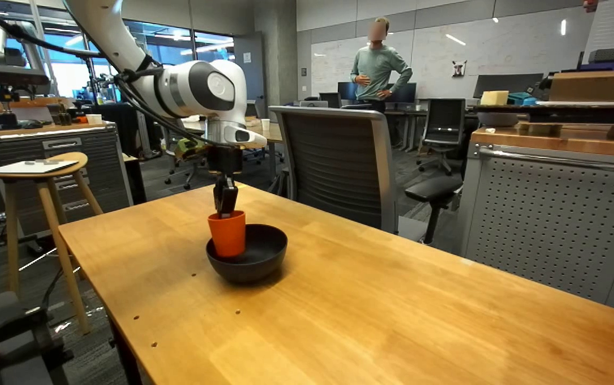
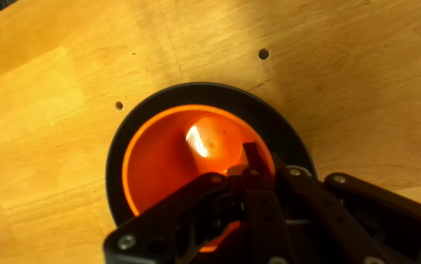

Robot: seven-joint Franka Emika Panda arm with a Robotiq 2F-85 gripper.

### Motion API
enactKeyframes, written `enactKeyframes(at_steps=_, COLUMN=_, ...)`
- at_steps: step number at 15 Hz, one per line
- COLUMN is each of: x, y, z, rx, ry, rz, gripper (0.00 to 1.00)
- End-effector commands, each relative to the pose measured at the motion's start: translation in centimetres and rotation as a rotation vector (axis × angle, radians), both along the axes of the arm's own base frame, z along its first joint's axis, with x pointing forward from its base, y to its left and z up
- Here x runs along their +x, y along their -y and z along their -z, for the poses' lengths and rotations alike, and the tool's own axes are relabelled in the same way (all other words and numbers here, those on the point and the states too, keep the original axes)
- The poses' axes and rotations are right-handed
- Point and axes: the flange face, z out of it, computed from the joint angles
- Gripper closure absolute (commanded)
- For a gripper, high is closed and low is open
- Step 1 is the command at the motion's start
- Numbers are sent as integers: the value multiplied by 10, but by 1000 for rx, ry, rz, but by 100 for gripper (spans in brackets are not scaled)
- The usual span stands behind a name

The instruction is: Put the orange cup in the black bowl

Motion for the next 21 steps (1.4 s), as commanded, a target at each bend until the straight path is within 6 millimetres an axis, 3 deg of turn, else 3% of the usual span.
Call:
enactKeyframes(at_steps=1, x=25, y=-1, z=20, rx=44, ry=-2, rz=10, gripper=98)
enactKeyframes(at_steps=4, x=35, y=-3, z=30, rx=71, ry=-6, rz=20, gripper=98)
enactKeyframes(at_steps=6, x=38, y=-5, z=32, rx=89, ry=-9, rz=23, gripper=68)
enactKeyframes(at_steps=10, x=41, y=-14, z=25, rx=126, ry=-4, rz=4, gripper=38)
enactKeyframes(at_steps=15, x=36, y=-45, z=-8, rx=168, ry=37, rz=-74, gripper=0)
enactKeyframes(at_steps=21, x=13, y=-88, z=-90, rx=175, ry=128, rz=-208, gripper=0)
